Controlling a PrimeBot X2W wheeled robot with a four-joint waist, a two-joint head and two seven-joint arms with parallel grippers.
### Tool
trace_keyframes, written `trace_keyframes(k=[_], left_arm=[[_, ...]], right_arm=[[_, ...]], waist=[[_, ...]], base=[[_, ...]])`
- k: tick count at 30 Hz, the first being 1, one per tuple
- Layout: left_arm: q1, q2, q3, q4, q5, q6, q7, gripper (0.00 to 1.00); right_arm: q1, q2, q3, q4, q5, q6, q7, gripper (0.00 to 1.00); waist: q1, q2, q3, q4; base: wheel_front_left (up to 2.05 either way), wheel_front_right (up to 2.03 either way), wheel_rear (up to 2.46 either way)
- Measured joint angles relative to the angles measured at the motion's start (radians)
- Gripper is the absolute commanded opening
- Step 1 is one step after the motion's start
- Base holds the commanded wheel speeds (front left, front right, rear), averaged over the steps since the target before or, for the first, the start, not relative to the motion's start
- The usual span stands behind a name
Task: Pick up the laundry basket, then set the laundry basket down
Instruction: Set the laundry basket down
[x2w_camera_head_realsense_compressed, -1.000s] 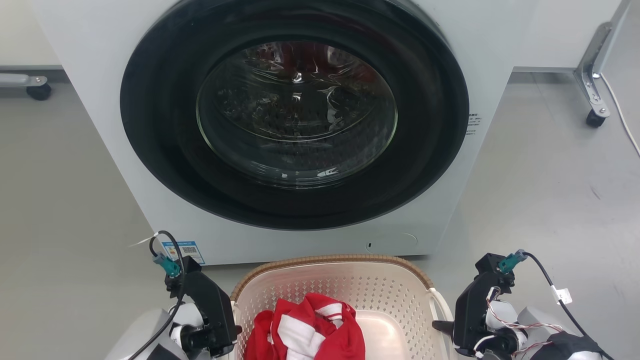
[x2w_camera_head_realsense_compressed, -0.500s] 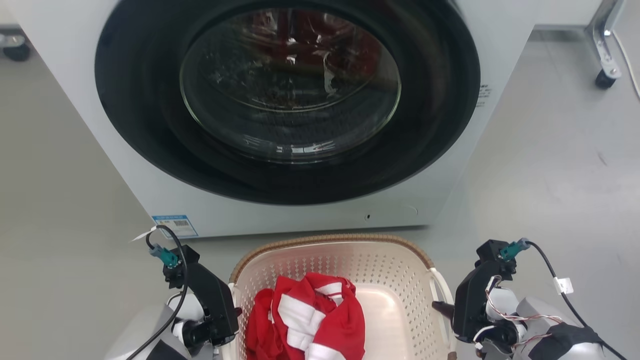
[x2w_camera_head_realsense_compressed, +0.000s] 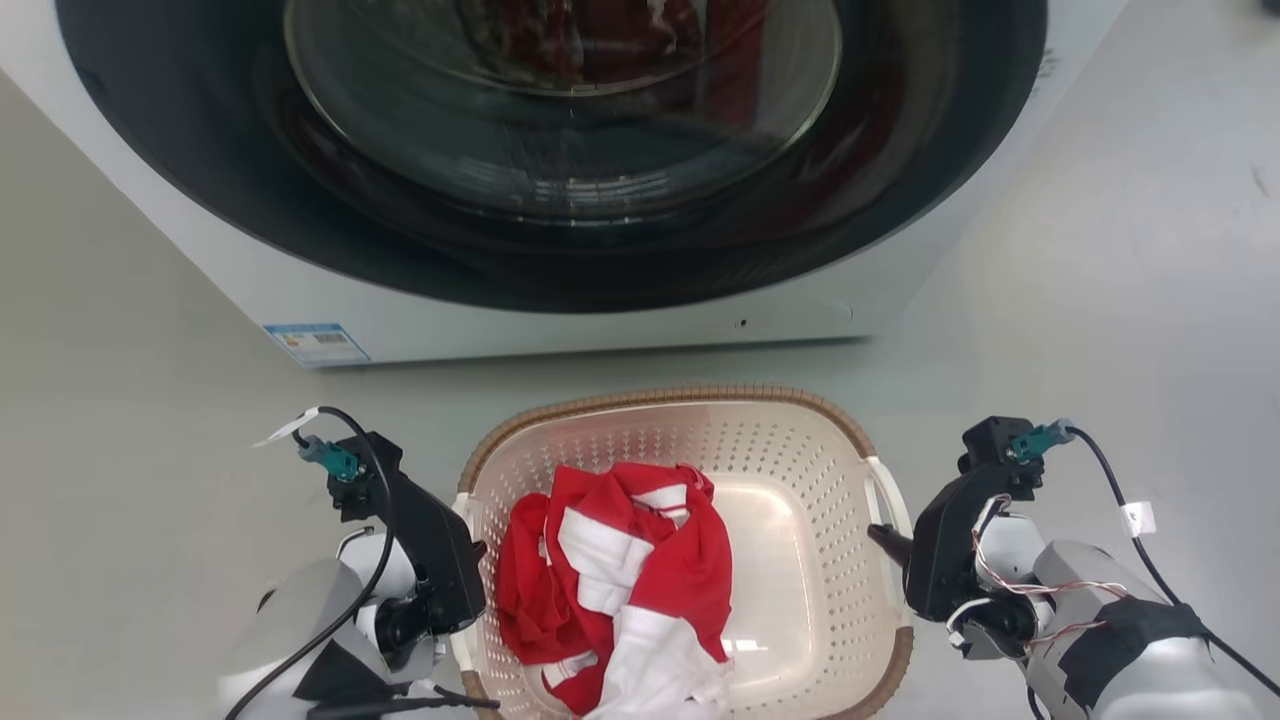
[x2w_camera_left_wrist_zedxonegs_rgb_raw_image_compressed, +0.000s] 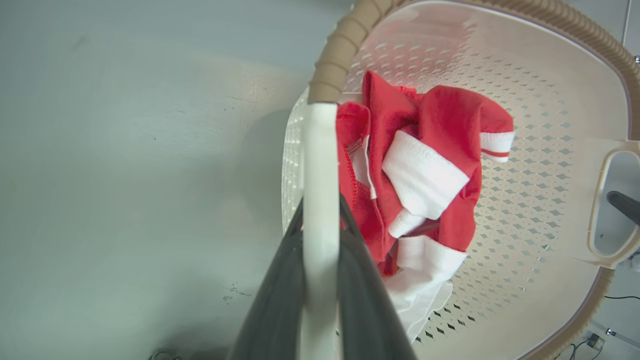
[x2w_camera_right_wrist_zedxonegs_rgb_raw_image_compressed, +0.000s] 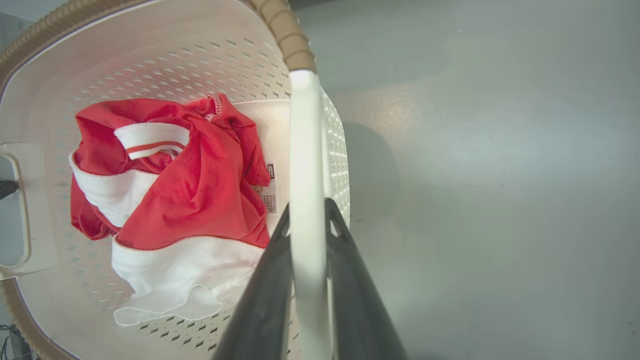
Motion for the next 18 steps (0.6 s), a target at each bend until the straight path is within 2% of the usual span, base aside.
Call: trace_keyframes(k=[18], left_arm=[[-0.106,-0.007,-0.023,-0.03,0.04,0.019,-0.151,0.0]], right_arm=[[-0.118,-0.027,0.024,-0.024,-0.06,0.0,-0.152,0.0]], waist=[[0.0002,0.0001,0.279,0.017]], base=[[0.0,0.0,0.0]])
